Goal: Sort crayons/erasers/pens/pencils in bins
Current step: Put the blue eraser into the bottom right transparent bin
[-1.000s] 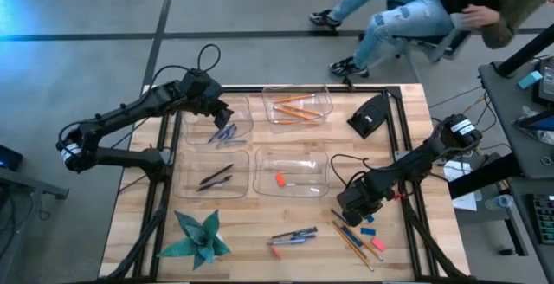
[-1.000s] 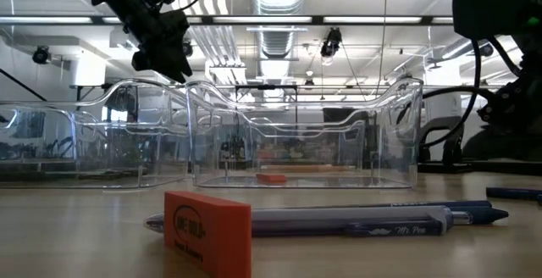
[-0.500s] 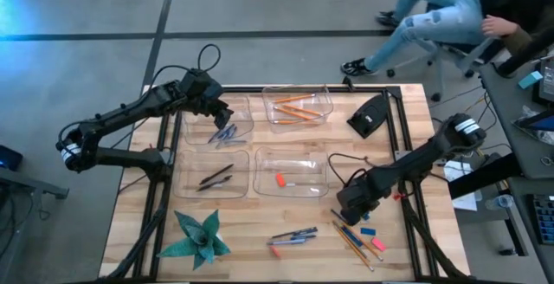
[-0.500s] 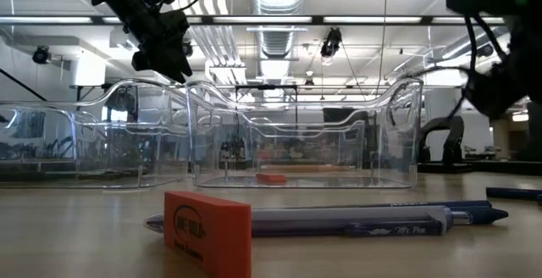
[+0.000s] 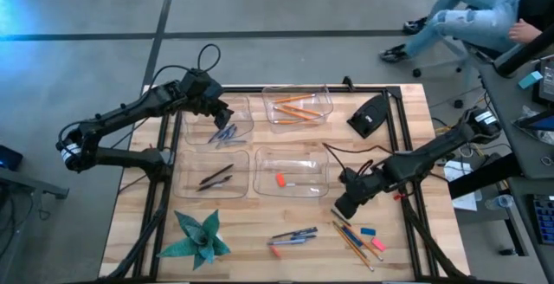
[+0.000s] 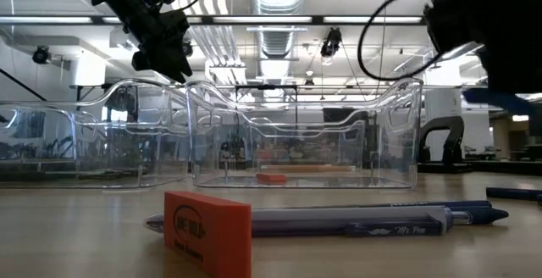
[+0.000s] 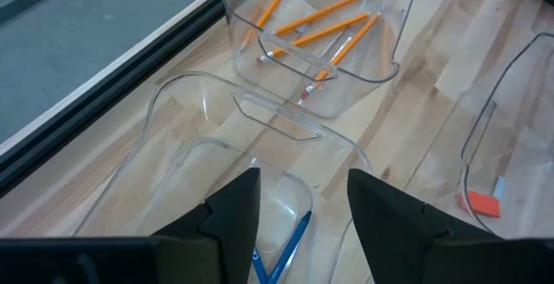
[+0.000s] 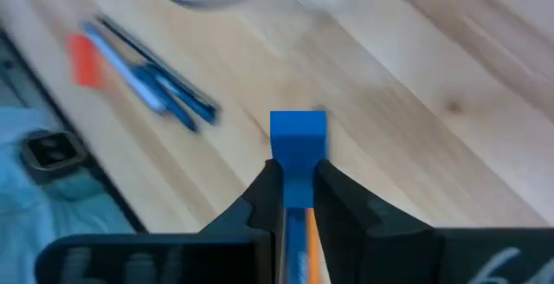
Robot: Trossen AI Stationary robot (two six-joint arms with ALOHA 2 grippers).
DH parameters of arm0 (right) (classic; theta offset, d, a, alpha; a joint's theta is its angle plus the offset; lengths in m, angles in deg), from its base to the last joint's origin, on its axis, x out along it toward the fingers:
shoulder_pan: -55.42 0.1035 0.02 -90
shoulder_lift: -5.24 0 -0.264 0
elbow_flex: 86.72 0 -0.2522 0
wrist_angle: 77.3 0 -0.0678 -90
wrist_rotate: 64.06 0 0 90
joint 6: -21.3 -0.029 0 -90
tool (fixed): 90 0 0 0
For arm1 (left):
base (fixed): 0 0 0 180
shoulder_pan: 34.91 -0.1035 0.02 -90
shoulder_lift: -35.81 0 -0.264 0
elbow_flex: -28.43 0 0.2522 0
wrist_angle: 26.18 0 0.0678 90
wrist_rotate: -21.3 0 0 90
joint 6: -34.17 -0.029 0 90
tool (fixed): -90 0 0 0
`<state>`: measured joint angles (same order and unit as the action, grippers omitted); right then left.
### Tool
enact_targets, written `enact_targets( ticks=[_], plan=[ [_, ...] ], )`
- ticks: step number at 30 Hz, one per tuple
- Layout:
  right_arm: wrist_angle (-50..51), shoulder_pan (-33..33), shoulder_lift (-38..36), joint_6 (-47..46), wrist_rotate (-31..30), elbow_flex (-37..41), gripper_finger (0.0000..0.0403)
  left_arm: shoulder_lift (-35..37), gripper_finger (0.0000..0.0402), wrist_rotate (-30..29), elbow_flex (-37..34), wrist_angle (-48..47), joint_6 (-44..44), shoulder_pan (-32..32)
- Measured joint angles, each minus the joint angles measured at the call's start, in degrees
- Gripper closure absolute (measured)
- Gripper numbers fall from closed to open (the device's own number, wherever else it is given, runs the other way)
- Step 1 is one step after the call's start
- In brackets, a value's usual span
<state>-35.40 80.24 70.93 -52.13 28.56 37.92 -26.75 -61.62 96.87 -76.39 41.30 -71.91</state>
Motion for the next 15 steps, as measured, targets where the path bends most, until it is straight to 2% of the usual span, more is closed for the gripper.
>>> enact_targets(
  ticks=[5, 15],
  plan=[
    [-5.7, 0.02, -0.77, 3.66, -4.08, -0.01, 0.0358, 0.0, 0.024, 0.01, 0.0, 0.01, -0.01, 0.0],
    [-21.65, -0.41, -0.75, 12.31, -4.79, -0.02, 0.0358, 0.0, 0.024, 0.01, 0.0, 0.01, -0.03, 0.0]
  ],
)
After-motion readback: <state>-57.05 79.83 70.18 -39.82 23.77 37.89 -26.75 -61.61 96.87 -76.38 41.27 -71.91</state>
